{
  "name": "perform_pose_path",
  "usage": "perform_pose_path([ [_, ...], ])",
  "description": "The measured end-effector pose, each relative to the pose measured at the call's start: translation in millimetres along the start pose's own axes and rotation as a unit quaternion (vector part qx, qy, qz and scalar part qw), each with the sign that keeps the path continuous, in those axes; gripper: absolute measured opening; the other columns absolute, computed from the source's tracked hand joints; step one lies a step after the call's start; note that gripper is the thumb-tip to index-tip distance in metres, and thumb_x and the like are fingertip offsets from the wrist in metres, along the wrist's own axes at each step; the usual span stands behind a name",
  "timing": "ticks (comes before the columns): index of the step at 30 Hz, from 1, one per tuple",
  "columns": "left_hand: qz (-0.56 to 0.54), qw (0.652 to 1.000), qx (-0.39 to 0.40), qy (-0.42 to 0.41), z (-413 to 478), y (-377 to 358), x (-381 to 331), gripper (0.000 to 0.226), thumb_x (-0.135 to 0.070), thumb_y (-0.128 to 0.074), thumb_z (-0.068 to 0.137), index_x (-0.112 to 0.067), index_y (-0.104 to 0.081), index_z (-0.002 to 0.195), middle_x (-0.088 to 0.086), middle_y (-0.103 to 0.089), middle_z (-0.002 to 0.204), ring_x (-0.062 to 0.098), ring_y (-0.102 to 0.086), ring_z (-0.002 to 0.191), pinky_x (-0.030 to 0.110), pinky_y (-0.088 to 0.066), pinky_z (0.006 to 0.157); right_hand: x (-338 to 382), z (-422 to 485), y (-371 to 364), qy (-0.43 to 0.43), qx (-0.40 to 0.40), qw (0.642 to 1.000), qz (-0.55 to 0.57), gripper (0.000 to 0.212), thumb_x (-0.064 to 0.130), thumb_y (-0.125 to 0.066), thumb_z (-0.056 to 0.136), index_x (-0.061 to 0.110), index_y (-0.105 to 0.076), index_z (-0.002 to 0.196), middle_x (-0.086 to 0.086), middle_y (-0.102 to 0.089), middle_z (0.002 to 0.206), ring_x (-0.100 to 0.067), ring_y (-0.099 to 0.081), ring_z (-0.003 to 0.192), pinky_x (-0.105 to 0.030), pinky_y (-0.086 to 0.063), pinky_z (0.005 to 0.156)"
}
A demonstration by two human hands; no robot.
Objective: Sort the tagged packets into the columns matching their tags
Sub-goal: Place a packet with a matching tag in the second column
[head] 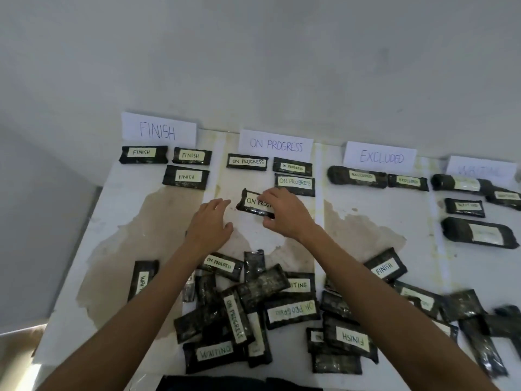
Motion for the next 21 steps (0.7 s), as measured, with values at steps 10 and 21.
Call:
perform_pose_path([
  [10,0.005,1.000,0.019,-0.002,68.8,-20.5,46.8,0.065,-0.015,-0.055,0.085,0.002,-0.027,0.141,0.020,-0.034,0.144,0.037,-0.033,0.130,0.043,-0.033,0.105,-0.7,101.8,-50.7,-0.009,0.008,0.999,-0.032,0.047,0.010,-0.061,0.080,0.008,-0.054,0.126,-0.011,-0.052,0.134,-0.033,-0.047,0.117,-0.042,-0.041,0.093],
  [21,0.040,0.998,-0.009,-0.050,76.6,-17.9,48.6,0.063,-0.016,-0.057,0.083,0.002,-0.034,0.138,0.021,-0.040,0.140,0.039,-0.035,0.125,0.046,-0.035,0.101,1.7,110.5,-55.6,-0.006,-0.021,1.000,0.003,0.054,-0.001,-0.064,0.073,0.002,-0.056,0.126,-0.021,-0.049,0.137,-0.038,-0.047,0.125,-0.048,-0.039,0.103],
])
Point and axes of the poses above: each hand's wrist, its own z-axis towards the middle knuckle, its own y-axis out of the back of the hand, x = y × z, the point moved 10 cm from there along z, towards the middle knuckle
